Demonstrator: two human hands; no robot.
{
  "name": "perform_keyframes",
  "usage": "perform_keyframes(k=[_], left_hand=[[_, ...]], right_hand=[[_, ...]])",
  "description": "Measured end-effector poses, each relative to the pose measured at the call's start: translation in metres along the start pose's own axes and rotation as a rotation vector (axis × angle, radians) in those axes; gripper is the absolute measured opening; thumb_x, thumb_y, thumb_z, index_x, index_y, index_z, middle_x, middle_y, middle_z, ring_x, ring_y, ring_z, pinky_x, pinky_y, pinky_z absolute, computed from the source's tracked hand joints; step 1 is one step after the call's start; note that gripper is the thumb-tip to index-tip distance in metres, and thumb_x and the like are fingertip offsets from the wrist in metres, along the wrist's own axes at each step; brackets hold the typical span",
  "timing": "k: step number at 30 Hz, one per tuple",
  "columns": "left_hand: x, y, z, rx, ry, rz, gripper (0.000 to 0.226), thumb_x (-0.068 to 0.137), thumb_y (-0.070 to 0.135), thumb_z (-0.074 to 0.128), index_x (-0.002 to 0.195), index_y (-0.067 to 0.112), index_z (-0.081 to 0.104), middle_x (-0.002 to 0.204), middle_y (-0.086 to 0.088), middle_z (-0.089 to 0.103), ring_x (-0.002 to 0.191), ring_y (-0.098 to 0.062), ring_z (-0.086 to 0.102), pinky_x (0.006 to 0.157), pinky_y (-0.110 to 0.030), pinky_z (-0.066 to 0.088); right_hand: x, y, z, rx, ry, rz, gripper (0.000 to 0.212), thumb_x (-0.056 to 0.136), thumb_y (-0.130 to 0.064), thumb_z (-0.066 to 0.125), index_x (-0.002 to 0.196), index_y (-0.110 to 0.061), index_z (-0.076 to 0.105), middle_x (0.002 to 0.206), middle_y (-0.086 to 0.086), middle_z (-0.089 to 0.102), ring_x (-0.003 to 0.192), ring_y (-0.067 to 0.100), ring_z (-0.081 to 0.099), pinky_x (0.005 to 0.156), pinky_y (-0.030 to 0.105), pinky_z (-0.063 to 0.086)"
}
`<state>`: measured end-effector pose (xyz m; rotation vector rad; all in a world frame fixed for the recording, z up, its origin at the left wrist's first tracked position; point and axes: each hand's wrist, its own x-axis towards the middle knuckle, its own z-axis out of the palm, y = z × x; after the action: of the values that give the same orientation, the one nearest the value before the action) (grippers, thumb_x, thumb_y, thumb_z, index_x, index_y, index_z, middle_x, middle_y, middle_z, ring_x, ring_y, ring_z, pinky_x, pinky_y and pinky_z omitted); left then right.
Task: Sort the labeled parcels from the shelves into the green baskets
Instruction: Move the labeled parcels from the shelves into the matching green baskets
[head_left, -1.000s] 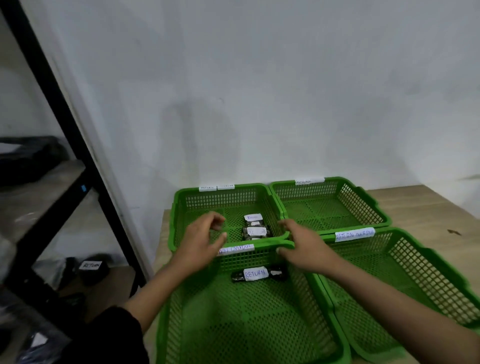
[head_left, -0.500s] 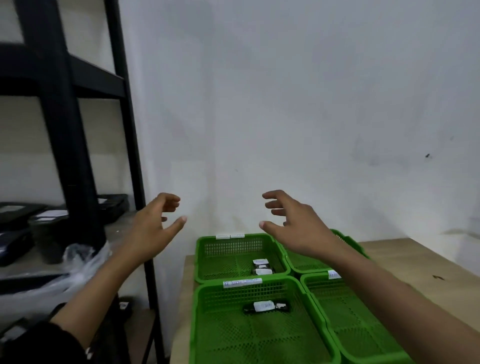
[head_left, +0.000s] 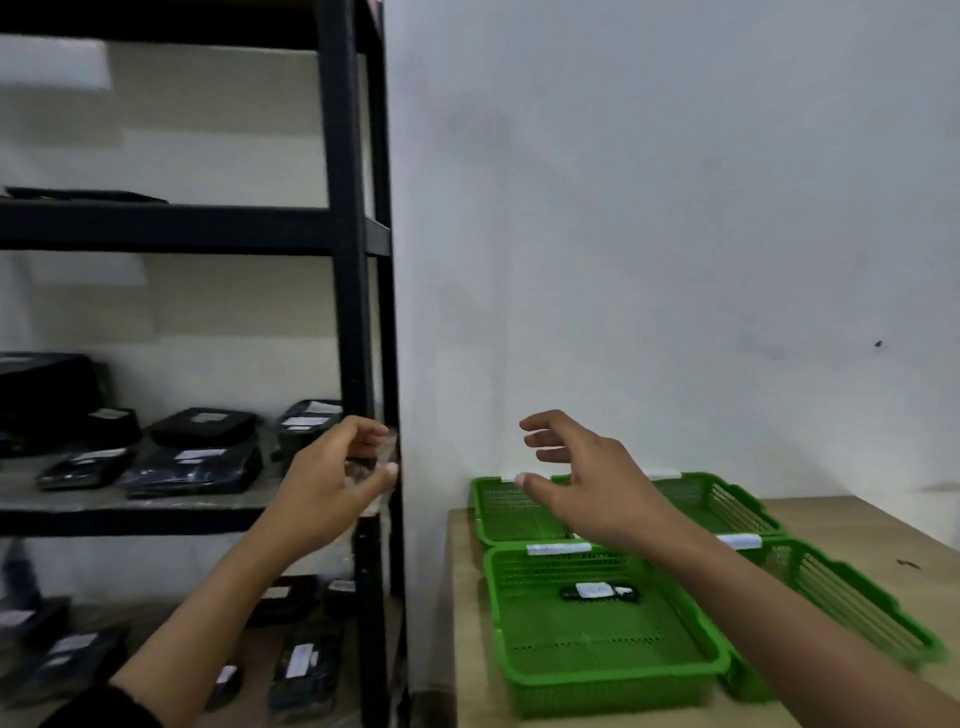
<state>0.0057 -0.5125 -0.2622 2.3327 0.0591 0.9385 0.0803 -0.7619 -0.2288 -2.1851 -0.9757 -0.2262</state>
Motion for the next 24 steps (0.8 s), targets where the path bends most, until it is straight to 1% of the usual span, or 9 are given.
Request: perform_keyframes(k=[3,8,10,12,14,15,19,21,24], left_hand=[[-0.012,-0.024,-0.054,0.005,0.032,-0.025,0.027,0.082,0.015,0.068,0.105,0.021,0.055,0.101,0.006,0.063,0.099,-0.006,0.059,0.084,-0.018,0.047],[-0.033,-0.081,-0.164,0.062,0.088,-0.055,0.024,0.083,0.016,0.067,0.103,0.022,0.056,0.101,0.009,0.063,0.096,-0.003,0.060,0.081,-0.014,0.049],[-0.041,-0.106,-0.210,0.098,0.106,-0.068,0.023,0.082,0.015,0.068,0.099,0.026,0.056,0.098,0.009,0.063,0.093,-0.003,0.061,0.079,-0.011,0.049],[-0.049,-0.131,-0.257,0.139,0.109,-0.075,0.027,0.082,0.014,0.069,0.095,0.033,0.054,0.096,0.010,0.063,0.090,0.000,0.061,0.079,-0.013,0.051],[-0.054,-0.151,-0.295,0.182,0.123,-0.077,0.028,0.082,0.014,0.068,0.094,0.035,0.053,0.093,0.012,0.063,0.089,0.004,0.060,0.076,-0.011,0.051],[-0.055,-0.161,-0.312,0.199,0.131,-0.083,0.027,0.082,0.015,0.068,0.095,0.034,0.053,0.093,0.012,0.063,0.087,0.002,0.061,0.074,-0.012,0.051],[-0.044,-0.199,-0.361,0.235,0.149,-0.096,0.025,0.082,0.017,0.068,0.100,0.029,0.055,0.096,0.008,0.065,0.091,-0.004,0.062,0.074,-0.018,0.050],[-0.032,-0.217,-0.378,0.224,0.157,-0.086,0.025,0.083,0.017,0.068,0.100,0.029,0.056,0.097,0.007,0.065,0.090,-0.004,0.062,0.073,-0.017,0.050],[-0.006,-0.241,-0.394,0.207,0.182,-0.062,0.023,0.083,0.017,0.067,0.101,0.026,0.057,0.097,0.008,0.065,0.090,-0.003,0.062,0.071,-0.012,0.049]], right_hand=[[0.012,-0.046,0.032,0.023,-0.011,-0.043,0.045,0.086,-0.030,0.064,0.127,-0.031,0.045,0.128,-0.008,0.056,0.116,0.006,0.054,0.091,0.022,0.044],[0.048,-0.138,0.103,0.096,-0.006,-0.125,0.044,0.086,-0.026,0.065,0.126,-0.028,0.047,0.126,-0.006,0.058,0.114,0.007,0.055,0.087,0.017,0.040],[0.062,-0.175,0.132,0.135,0.002,-0.153,0.045,0.085,-0.025,0.066,0.126,-0.027,0.048,0.126,-0.007,0.058,0.113,0.007,0.056,0.088,0.017,0.040],[0.075,-0.211,0.163,0.174,-0.002,-0.169,0.046,0.086,-0.026,0.066,0.127,-0.028,0.047,0.127,-0.007,0.057,0.113,0.006,0.055,0.092,0.018,0.042],[0.087,-0.241,0.190,0.215,-0.014,-0.183,0.046,0.086,-0.027,0.066,0.127,-0.029,0.047,0.128,-0.007,0.056,0.114,0.006,0.054,0.096,0.023,0.044],[0.094,-0.255,0.203,0.224,-0.014,-0.191,0.045,0.086,-0.028,0.066,0.126,-0.030,0.046,0.128,-0.007,0.056,0.115,0.006,0.054,0.096,0.024,0.045],[0.124,-0.297,0.242,0.225,-0.021,-0.200,0.044,0.086,-0.030,0.065,0.126,-0.030,0.047,0.127,-0.009,0.055,0.116,0.005,0.052,0.098,0.025,0.045],[0.145,-0.312,0.256,0.209,-0.024,-0.215,0.044,0.086,-0.030,0.065,0.127,-0.030,0.046,0.128,-0.009,0.054,0.116,0.005,0.051,0.098,0.025,0.045],[0.184,-0.328,0.271,0.150,-0.010,-0.246,0.046,0.087,-0.032,0.063,0.129,-0.030,0.045,0.130,-0.010,0.053,0.115,0.002,0.049,0.093,0.020,0.042]])
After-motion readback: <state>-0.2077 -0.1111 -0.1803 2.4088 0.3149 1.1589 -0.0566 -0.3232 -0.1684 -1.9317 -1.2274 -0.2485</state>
